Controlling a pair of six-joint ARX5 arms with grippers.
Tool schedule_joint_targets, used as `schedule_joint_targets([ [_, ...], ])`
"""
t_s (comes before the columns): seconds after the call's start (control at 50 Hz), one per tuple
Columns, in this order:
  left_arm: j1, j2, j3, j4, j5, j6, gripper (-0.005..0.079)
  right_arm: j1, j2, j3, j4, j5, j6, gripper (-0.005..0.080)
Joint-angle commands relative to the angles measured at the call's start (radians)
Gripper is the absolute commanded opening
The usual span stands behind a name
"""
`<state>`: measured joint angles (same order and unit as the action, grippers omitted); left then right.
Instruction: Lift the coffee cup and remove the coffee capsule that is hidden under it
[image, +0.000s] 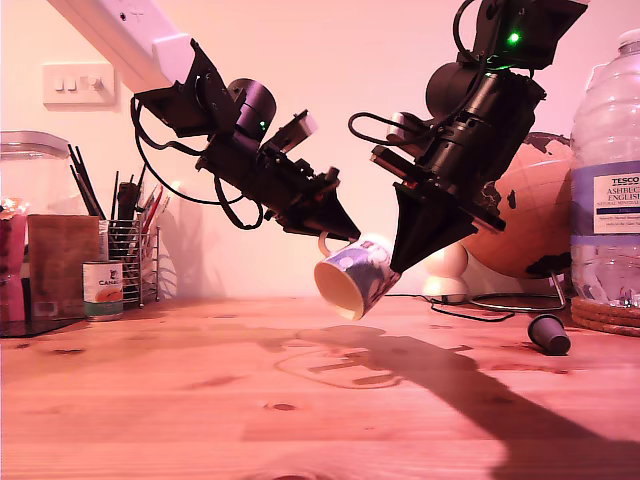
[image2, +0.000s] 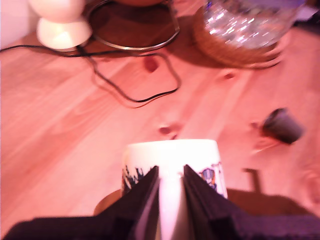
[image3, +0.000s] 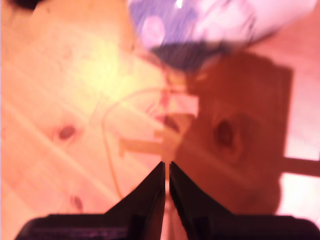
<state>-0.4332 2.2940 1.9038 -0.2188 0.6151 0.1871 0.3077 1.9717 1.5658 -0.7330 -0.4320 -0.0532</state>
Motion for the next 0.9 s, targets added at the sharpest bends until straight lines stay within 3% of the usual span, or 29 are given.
schedule_joint_targets([
  [0.0,0.003,0.023,0.013,0.050,0.013,-0.011,-0.0020,-0.015,0.015,0.013,0.013,0.006,0.001,-0.0013],
  [0.32,-0.008,0.000,0.013,0.145,0.008,-0.078,-0.0019,-0.080,0.015,0.013,0.030,0.032,0.001,-0.0013],
  [0.88,-0.032,-0.068,0.013,0.102,-0.006,-0.110,-0.0020,-0.113,0.015,0.013,0.080,0.031,0.001,-0.0013],
])
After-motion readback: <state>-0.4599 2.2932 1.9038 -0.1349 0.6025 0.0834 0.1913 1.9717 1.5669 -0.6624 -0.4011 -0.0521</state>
